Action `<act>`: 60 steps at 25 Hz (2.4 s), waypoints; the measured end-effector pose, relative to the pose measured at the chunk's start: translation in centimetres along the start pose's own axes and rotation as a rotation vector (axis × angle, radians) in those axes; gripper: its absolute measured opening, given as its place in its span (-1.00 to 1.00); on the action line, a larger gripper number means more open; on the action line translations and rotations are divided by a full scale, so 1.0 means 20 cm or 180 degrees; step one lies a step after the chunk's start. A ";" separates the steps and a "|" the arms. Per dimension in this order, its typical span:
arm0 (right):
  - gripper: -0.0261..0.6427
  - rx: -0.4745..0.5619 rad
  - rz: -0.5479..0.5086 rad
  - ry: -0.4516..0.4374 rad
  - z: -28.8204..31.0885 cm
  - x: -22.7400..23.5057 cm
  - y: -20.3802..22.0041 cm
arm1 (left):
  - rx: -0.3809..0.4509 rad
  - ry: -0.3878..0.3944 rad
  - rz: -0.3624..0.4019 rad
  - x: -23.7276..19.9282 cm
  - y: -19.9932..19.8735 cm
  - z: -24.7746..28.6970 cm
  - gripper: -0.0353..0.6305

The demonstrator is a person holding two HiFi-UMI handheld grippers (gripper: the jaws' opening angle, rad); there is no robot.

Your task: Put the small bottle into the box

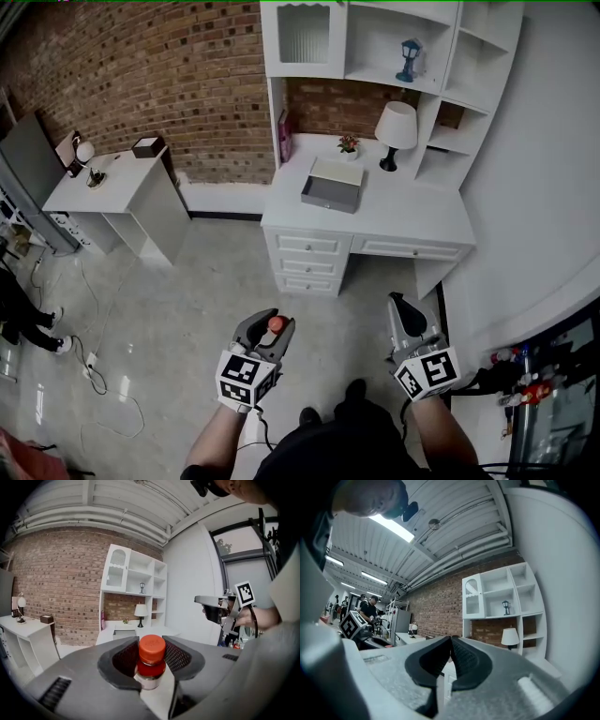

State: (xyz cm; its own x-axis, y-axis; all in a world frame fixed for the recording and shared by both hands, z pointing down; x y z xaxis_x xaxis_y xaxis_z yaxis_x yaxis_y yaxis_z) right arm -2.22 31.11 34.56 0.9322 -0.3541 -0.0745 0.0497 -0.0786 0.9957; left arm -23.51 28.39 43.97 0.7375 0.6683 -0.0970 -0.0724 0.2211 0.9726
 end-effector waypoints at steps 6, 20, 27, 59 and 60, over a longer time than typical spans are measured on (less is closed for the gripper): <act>-0.92 -0.0085 0.0111 0.0023 0.15 0.16 0.12 | -0.0042 -0.0030 -0.0147 -0.09 0.03 0.18 -0.45; -0.92 0.0032 0.0404 -0.0181 0.69 0.72 0.26 | -0.0241 -0.0316 -0.0348 -0.27 -0.12 0.80 -0.44; -0.92 0.0053 0.0450 -0.0289 0.85 0.97 0.29 | -0.0331 -0.0410 -0.0412 -0.29 -0.16 1.07 -0.44; -0.92 -0.0106 0.0283 0.0326 1.91 1.39 0.40 | -0.0384 0.0211 -0.0480 -1.18 -0.37 2.09 -0.45; -0.92 -0.0130 0.0271 0.0360 1.95 1.40 0.40 | -0.0387 0.0254 -0.0501 -1.22 -0.38 2.13 -0.44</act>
State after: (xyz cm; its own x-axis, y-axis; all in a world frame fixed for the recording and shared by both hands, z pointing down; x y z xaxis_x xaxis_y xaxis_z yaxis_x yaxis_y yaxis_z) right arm 10.22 -15.74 38.22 0.9680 -0.2505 0.0147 -0.0189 -0.0140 0.9997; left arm -12.35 -19.80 47.98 0.6910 0.6718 -0.2668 -0.0446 0.4080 0.9119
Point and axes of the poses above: the fingertips, and each gripper's own axes: z forward along the fingers, x to its right, y out of its underside, the point moved 2 cm from there along -z, backward along the fingers, and after that the axes turned 1 degree about -z, right-handed, at the moved point
